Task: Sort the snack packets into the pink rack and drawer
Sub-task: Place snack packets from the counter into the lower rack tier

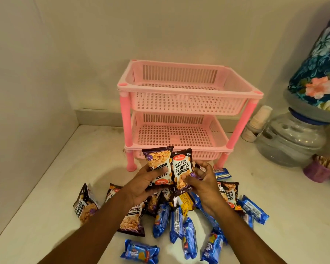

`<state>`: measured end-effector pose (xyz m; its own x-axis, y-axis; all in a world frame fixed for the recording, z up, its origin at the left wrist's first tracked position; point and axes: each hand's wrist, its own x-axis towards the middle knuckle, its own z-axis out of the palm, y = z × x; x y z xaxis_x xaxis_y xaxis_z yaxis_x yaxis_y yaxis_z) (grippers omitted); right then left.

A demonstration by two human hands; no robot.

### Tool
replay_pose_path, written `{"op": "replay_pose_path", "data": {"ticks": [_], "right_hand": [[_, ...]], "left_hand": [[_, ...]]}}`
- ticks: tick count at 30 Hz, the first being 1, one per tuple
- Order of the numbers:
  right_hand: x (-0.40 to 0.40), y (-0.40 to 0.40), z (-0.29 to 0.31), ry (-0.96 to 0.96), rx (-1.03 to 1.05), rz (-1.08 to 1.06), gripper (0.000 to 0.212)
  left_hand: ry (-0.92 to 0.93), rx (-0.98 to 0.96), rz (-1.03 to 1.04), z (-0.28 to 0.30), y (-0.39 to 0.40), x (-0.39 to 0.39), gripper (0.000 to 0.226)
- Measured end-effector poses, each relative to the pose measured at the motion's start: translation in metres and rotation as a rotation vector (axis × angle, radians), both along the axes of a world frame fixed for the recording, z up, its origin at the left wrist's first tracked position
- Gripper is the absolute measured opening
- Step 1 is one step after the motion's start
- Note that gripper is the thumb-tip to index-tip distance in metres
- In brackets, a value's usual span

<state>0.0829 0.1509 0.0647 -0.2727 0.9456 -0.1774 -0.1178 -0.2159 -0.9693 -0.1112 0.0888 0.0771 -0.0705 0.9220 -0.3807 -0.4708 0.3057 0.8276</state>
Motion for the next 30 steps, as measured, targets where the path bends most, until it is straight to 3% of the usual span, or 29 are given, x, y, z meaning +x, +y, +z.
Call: {"op": "replay_pose_path", "data": {"ticks": [2, 5, 10, 13, 16, 18, 23, 25, 28, 30], "right_hand": [[0.000, 0.008, 0.003, 0.064, -0.072, 0.086, 0.069], [-0.004, 0.023, 0.015, 0.071, -0.093, 0.204, 0.043], [-0.020, 0.059, 0.034, -0.166, 0.113, 0.091, 0.021], [-0.029, 0.089, 0.047, -0.174, 0.145, 0.003, 0.021], [-0.044, 0.117, 0.054, -0.176, 0.161, -0.076, 0.021], [-0.056, 0.134, 0.055, -0.155, 0.142, -0.103, 0.017], [-0.086, 0.175, 0.037, -0.191, 0.101, -0.186, 0.047], [-0.095, 0.187, 0.027, -0.276, 0.171, -0.163, 0.058], [-0.101, 0.203, 0.012, -0.452, 0.201, 0.027, 0.081], [-0.101, 0.215, 0.003, -0.507, 0.120, 0.189, 0.069]], "left_hand": [[0.009, -0.008, 0.000, -0.001, 0.007, -0.006, 0.042], [0.028, 0.030, -0.036, 0.002, 0.019, -0.011, 0.047], [0.067, 0.057, 0.000, 0.017, 0.049, -0.024, 0.059], [0.090, 0.082, -0.004, 0.032, 0.074, -0.037, 0.052], [0.219, 0.071, 0.046, 0.046, 0.108, -0.049, 0.042], [0.349, 0.049, 0.079, 0.047, 0.133, -0.056, 0.048], [0.727, -0.028, 0.215, 0.031, 0.180, -0.075, 0.043], [0.833, -0.089, 0.178, 0.022, 0.190, -0.081, 0.048], [0.972, -0.219, 0.055, 0.012, 0.196, -0.083, 0.071], [1.028, -0.271, 0.011, 0.008, 0.197, -0.081, 0.083]]}}
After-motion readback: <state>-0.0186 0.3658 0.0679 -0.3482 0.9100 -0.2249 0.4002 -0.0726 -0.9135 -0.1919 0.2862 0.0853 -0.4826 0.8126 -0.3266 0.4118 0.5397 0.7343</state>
